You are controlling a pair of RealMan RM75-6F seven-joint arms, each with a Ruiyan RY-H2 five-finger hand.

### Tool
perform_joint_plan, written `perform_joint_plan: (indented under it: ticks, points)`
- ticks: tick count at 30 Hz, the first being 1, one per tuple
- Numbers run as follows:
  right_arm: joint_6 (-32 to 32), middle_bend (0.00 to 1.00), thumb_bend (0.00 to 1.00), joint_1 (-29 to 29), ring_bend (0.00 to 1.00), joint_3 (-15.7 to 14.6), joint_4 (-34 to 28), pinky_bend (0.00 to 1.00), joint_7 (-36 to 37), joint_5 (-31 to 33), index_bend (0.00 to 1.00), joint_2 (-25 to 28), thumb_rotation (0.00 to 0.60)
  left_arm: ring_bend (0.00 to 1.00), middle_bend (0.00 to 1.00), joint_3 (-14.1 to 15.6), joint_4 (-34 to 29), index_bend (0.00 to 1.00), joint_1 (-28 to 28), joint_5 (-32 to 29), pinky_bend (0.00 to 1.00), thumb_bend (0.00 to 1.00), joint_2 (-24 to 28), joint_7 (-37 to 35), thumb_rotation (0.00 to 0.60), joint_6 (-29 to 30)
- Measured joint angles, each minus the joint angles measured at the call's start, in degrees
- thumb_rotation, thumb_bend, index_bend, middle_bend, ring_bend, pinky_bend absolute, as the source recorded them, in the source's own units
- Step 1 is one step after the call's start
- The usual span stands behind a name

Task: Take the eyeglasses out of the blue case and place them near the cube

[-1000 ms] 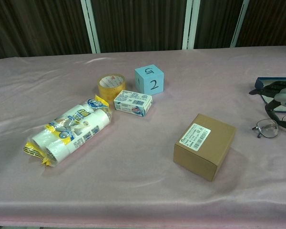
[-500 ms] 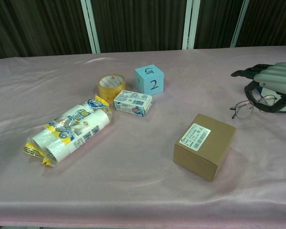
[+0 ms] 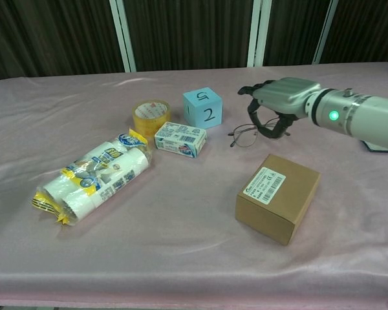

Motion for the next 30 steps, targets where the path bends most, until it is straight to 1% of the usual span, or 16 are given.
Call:
perform_joint_plan:
  ticks: [3,5,9,12,15,19,20,22,25,28,30]
  points:
    - [-0.3,0.06,0.63,1.37,0.0,0.31,-0.19,0.0,-2.79,1.65,0.7,-1.83,0.6,0.0,0.0,0.03,0.14,0.0,0.1,0.16,0.05,0.43,0.16,-0.49,0.6,0.25]
    - [-0.19,0.06,0.63,1.8,0.0,0.3,-0.37,0.0,-4.18,2.52,0.67,-2.42,0.6,0.0,0.0,0.04,0.2,0.0,0.13,0.12,0.05,0.43,0.25,-0.69,0.6,0.24]
    - [-0.69,0.07,0.63,2.4,0.0,0.28,-0.25,0.0,-5.78,5.04,0.56,-2.99,0.6,0.0,0.0,-0.02,0.35,0.0,0.14,0.5,0.05,0.43,0.34,-0.83,0.6,0.6]
    - [-1.21,0.06,0.63,2.94,0.0,-0.01,0.33,0.0,-8.43,6.99,0.45,-3.23,0.6,0.0,0.0,0.04,0.36,0.0,0.14,0.84,0.05,0.43,0.13,-0.33,0.6,0.86]
    - [-1.59,0.04,0.6,3.42,0.0,-0.35,0.43,0.0,-11.75,9.7,0.39,-3.25,0.6,0.0,0.0,0.02,0.19,0.0,0.0,0.61,0.05,0.43,0.05,-0.1,0.6,0.23]
    - [-0.94,0.02,0.58,3.86,0.0,-0.76,-0.59,0.0,-16.97,15.04,0.35,-2.7,0.6,0.0,0.0,-0.29,0.15,0.0,-0.19,-0.07,0.05,0.43,-0.02,-0.13,0.6,-0.16]
    - [-0.11,0.02,0.56,3.78,0.0,-0.78,-1.68,0.0,-17.68,16.15,0.34,-2.19,0.6,0.0,0.0,-0.2,0.15,0.0,-0.19,0.1,0.05,0.43,-0.01,-0.17,0.6,-0.15]
    - [1.74,0.01,0.49,3.33,0.0,-0.85,-4.09,0.0,-17.88,16.45,0.31,-0.96,0.6,0.0,0.0,0.0,0.15,0.0,-0.08,0.59,0.05,0.43,0.07,-0.33,0.6,0.17]
    - [6.59,0.0,0.39,1.52,0.0,-1.23,-10.21,0.0,-17.39,14.48,0.24,2.52,0.6,0.0,0.0,0.09,0.16,0.0,0.34,0.89,0.05,0.43,0.24,-0.65,0.6,1.19]
    - [12.83,0.0,0.34,-1.9,0.0,-2.14,-18.93,0.0,-16.04,11.33,0.15,7.68,0.6,0.0,0.0,0.02,0.04,0.0,0.81,0.87,0.05,0.43,0.49,-1.23,0.6,2.0]
    - [17.88,0.0,0.33,-5.47,0.0,-3.45,-26.26,0.0,-14.49,8.61,0.11,12.35,0.6,0.0,0.0,-0.01,-0.07,0.0,1.02,0.9,0.05,0.43,0.65,-1.49,0.6,2.39]
